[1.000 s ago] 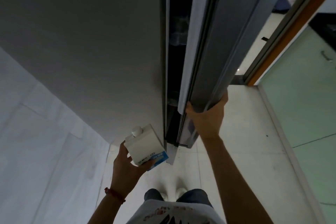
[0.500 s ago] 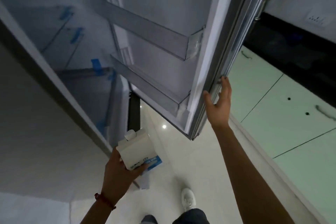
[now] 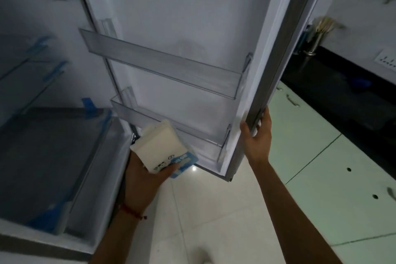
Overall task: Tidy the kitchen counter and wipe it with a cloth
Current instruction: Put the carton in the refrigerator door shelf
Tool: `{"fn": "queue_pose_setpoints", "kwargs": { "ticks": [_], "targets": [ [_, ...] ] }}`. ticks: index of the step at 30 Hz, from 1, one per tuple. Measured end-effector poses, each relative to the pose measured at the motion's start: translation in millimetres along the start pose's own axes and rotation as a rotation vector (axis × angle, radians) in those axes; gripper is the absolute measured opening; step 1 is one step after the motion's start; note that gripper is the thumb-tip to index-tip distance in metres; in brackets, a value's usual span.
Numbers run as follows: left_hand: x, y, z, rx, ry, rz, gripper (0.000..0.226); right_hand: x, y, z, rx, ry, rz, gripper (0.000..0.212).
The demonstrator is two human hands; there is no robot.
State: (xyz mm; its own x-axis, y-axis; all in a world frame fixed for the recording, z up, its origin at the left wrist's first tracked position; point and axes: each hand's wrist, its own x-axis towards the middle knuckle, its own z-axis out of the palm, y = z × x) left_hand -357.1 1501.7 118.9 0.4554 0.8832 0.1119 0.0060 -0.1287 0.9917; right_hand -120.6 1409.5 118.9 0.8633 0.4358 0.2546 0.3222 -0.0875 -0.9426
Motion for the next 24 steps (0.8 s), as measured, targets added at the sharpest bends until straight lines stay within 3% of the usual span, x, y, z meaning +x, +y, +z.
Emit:
{"fn": "queue_pose_setpoints", "kwargs": {
  "ticks": [3,7,11,20,24],
  "targets": [
    [28.6,8.9,27.7,-0.004,0.072,0.036,0.061,30.4,6.5,-5.3,0.038,-0.034,0.013,0.072],
    [72.1,17.4,56.5,0.0,0.137,0.104,0.064,63.0,13.6,-3.4,0.053,-0.045,0.04,0.073],
    [117.8,14.1,82.3,0.028,0.089,0.129,0.067,94.3,18.9,2.5,0.036,-0.02,0.037,0.071],
    [221.0,-0.7,112.5,0.199,-0.296,0.154,0.066,153.0,28.5,17.7,-0.006,0.018,0.07,0.067],
    [257.4,-17.8,125.8,0.316,-0.525,0.067,0.073,171.1,32.4,23.8,-0.011,0.024,0.102,0.068]
  ]
}}
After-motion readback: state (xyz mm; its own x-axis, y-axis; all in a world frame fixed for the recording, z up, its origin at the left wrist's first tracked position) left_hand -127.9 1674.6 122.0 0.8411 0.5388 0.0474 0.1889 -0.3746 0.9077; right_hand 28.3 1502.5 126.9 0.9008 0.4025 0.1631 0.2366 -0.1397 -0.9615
